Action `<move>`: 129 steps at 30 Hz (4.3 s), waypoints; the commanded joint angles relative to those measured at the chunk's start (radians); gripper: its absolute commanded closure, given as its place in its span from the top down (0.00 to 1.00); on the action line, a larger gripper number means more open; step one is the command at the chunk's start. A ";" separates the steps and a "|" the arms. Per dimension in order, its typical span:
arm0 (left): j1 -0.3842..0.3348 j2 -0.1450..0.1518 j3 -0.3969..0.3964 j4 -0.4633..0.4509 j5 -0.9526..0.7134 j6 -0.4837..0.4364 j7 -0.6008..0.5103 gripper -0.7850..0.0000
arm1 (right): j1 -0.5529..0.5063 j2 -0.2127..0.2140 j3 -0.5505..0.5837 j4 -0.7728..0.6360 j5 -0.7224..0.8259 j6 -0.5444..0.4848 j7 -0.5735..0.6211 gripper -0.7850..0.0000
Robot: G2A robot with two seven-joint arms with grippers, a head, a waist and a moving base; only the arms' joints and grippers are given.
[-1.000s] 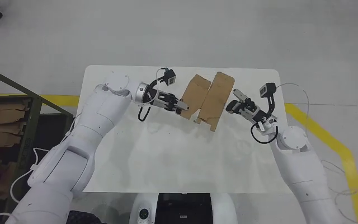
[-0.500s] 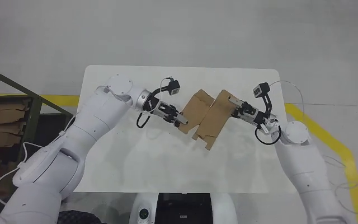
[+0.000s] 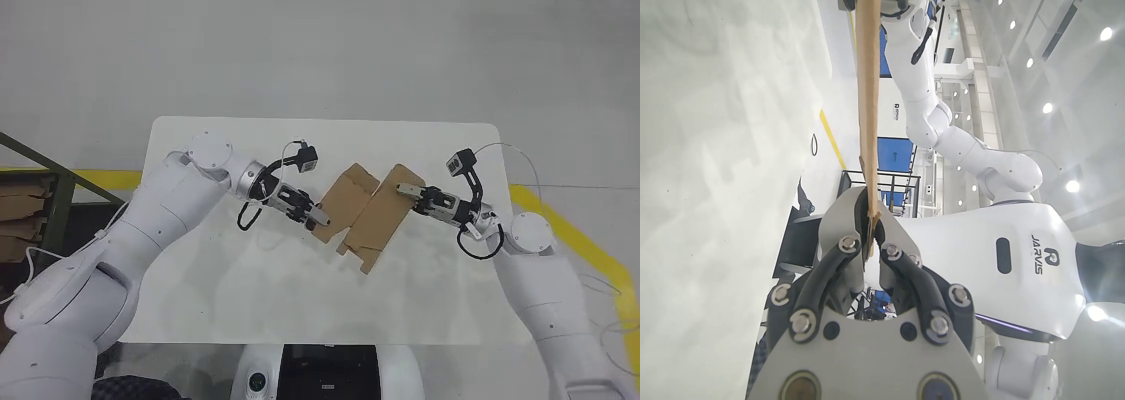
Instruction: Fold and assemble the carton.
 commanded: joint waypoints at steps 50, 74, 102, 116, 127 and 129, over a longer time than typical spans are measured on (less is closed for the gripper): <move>0.044 -0.068 -0.144 0.217 -0.148 -0.101 0.194 1.00 | -0.422 0.003 0.122 -0.491 -0.047 0.211 -0.736 0.00; 0.156 -0.060 -0.240 0.105 -0.186 0.013 0.259 1.00 | -0.502 -0.025 0.047 -0.533 -0.171 0.127 -0.983 0.00; 0.179 -0.091 -0.327 0.094 -0.196 0.006 0.210 1.00 | -0.533 -0.056 -0.019 -0.554 -0.373 0.168 -1.109 0.00; 0.174 -0.111 -0.327 0.108 -0.142 0.030 0.224 1.00 | -0.546 -0.067 -0.020 -0.586 -0.400 0.164 -1.122 0.00; 0.146 -0.141 -0.307 0.166 -0.108 0.018 0.227 1.00 | -0.558 -0.073 -0.014 -0.602 -0.412 0.158 -1.115 0.00; 0.143 -0.145 -0.306 0.180 -0.104 0.015 0.229 1.00 | -0.559 -0.075 -0.014 -0.604 -0.413 0.158 -1.117 0.00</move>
